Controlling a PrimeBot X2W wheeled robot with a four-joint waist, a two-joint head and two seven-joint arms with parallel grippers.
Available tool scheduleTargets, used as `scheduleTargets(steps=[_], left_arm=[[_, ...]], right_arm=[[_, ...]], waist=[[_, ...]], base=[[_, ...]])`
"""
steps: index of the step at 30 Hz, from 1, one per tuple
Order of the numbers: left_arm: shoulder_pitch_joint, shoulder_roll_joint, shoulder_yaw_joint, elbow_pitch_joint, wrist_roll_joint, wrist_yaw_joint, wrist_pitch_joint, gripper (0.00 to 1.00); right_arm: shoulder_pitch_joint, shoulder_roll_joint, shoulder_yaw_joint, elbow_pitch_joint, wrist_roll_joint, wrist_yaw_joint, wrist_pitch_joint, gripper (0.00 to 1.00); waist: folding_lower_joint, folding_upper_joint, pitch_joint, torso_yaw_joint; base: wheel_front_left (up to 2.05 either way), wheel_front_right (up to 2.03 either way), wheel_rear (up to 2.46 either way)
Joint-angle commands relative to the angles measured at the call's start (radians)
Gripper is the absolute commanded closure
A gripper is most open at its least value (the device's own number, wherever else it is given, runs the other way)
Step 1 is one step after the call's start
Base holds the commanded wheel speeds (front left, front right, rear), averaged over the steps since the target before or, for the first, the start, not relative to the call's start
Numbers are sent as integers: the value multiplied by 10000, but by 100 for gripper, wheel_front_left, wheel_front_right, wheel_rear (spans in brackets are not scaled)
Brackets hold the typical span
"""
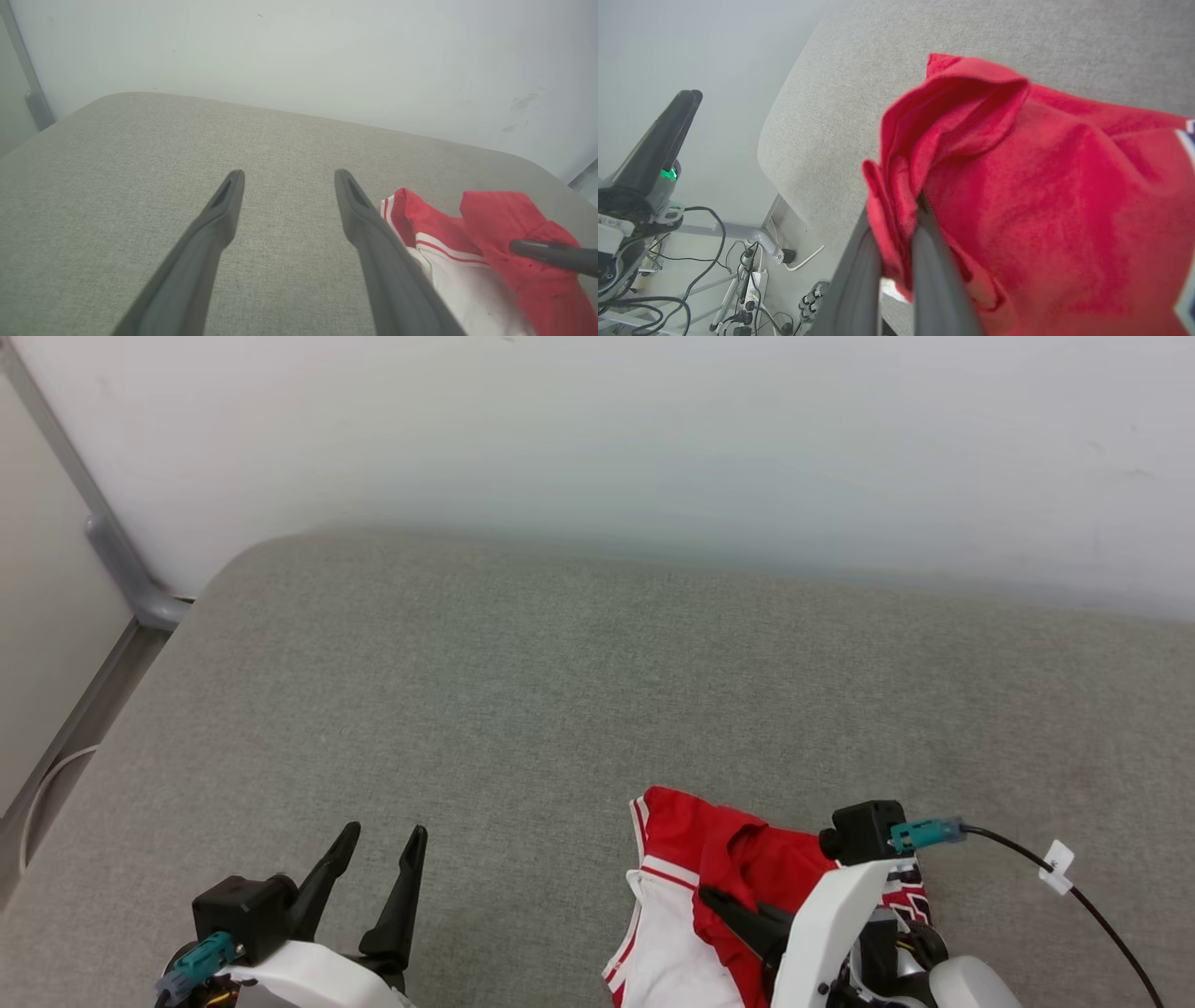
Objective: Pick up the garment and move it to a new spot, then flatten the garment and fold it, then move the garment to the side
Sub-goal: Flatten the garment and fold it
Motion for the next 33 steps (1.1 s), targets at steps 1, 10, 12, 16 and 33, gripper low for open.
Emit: scheduleTargets(steps=[1, 10, 12, 16, 33], left_arm=[[-111, -29, -1, 13, 33, -35, -44, 0], [-227, -159, -12, 142, 101, -111, -46, 0], [-210, -166, 11, 173, 103, -116, -47, 0], [-168, -176, 75, 162, 136, -99, -47, 0], [51, -700, 783, -325, 874, -312, -49, 0]], right_arm=[[-298, 13, 110, 431, 123, -5, -238, 100], [-1019, 10, 1203, 1302, 1076, -5, -797, 0], [-1198, 8, 1372, 1243, 1266, -5, -882, 0], [-1691, 10, 1209, 1161, 716, -5, -1092, 0], [-2433, -2567, -673, -624, -5130, -6, -3078, 0]], waist=[[0, -1, 92, 100], [0, -1, 303, 238], [0, -1, 284, 206], [0, -1, 181, 60], [0, -1, 37, -847]], base=[[0, 0, 0], [0, 0, 0], [0, 0, 0], [0, 0, 0], [0, 0, 0]])
